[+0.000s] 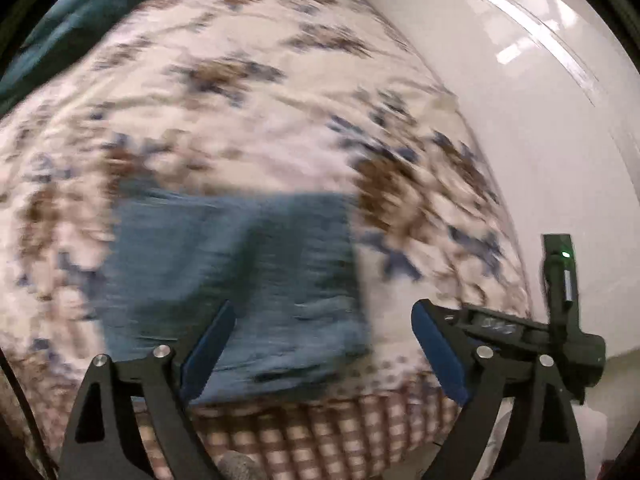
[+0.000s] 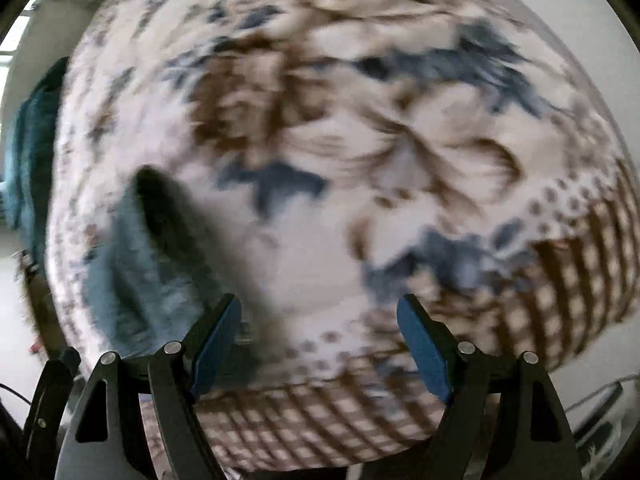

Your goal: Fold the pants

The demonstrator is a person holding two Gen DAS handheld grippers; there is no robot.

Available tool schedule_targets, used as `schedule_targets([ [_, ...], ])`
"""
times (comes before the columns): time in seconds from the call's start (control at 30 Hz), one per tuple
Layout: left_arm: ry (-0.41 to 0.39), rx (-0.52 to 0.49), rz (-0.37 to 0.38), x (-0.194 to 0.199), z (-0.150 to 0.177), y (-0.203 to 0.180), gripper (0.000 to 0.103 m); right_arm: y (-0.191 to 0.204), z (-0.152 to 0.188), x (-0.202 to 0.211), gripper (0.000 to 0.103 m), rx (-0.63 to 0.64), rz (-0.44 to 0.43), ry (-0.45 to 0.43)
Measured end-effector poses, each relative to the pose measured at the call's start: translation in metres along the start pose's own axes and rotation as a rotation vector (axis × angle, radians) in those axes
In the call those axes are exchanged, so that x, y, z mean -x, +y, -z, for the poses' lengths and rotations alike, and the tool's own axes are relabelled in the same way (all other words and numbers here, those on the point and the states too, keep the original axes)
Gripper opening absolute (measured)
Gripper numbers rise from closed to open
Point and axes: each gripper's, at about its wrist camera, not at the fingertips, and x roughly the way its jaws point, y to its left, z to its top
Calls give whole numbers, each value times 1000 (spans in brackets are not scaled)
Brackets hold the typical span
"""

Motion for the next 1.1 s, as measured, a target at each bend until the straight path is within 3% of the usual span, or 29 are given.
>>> schedule_targets([
  [0.13, -62, 93, -170, 23, -12, 72, 90, 39, -1, 2, 83, 70, -128, 42],
  [0.27, 15, 201, -279, -5, -15, 150, 90, 70, 6, -13, 83, 108, -175, 89],
  [0.33, 69, 249, -278, -23, -12, 175, 90, 81, 15, -25, 83, 127, -97, 114],
  [0.4, 115, 286, -252, -42, -6, 193, 90, 79, 26, -35, 81, 144, -91, 145],
  [0.47, 157, 302, -243, -61, 2, 201, 90, 78, 37, -42, 48, 176, -75, 169],
  [0.5, 174, 308, -235, -71, 5, 203, 90, 73, 44, -43, 30, 188, -13, 169],
  [0.63, 195, 316, -222, -89, 11, 204, 93, 57, 64, -16, 16, 168, -92, 132],
  [0.7, 203, 318, -206, -90, 12, 204, 93, 51, 72, 9, 8, 179, -76, 88],
  [0.77, 206, 318, -199, -89, 11, 203, 93, 47, 73, 7, 8, 197, -17, 89],
  [0.87, 176, 344, -189, -75, -3, 205, 93, 26, 63, -35, 10, 108, -12, 241],
  [0.97, 144, 387, -183, -69, -34, 214, 93, 34, 49, -36, 12, 145, -9, 250],
  [1.03, 179, 388, -174, -85, -64, 220, 93, 43, 40, -29, 14, 163, 9, 246],
  [1.1, 283, 346, -163, -120, -91, 224, 93, 48, 34, -18, 17, 188, 51, 220],
])
